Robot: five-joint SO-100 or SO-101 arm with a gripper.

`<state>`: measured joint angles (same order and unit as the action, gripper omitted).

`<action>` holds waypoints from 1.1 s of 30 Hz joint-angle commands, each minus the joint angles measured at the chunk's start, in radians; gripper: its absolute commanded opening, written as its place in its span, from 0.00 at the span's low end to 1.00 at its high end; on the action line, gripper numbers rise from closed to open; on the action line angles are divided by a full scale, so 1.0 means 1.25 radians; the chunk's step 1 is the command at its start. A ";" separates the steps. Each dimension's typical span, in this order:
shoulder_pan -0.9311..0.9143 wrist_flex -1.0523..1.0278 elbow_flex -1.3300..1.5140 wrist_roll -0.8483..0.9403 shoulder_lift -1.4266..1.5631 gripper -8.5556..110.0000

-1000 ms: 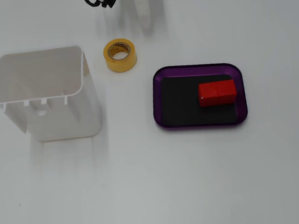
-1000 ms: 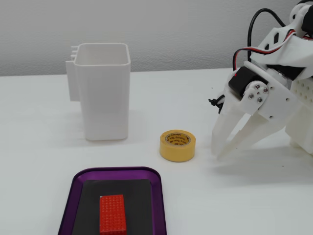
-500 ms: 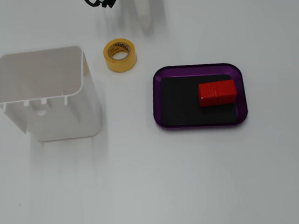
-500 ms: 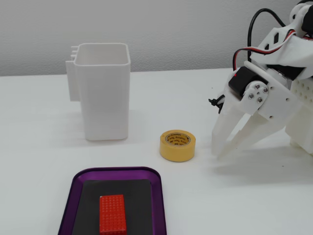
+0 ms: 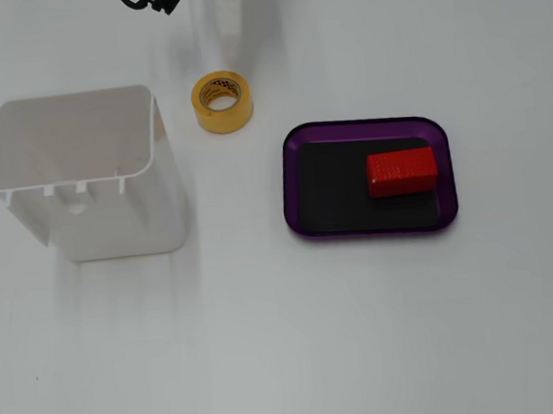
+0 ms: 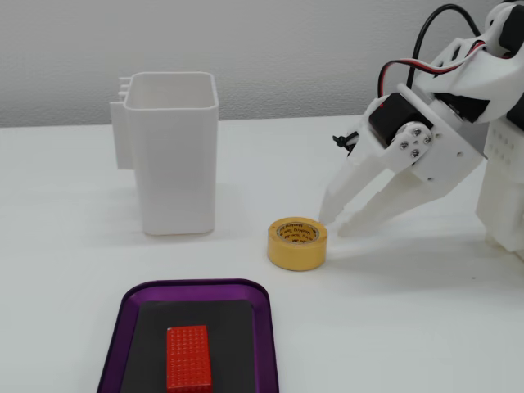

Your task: Pick up the yellow tape and place it in the box.

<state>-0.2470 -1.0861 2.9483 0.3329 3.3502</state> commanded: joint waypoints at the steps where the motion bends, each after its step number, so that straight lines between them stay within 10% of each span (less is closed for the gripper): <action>1: -0.036 0.010 -0.037 0.047 0.037 0.15; 33: -0.032 0.059 -0.593 0.106 -1.100 0.16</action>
<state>-0.2976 -1.0523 2.2350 0.4587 1.9834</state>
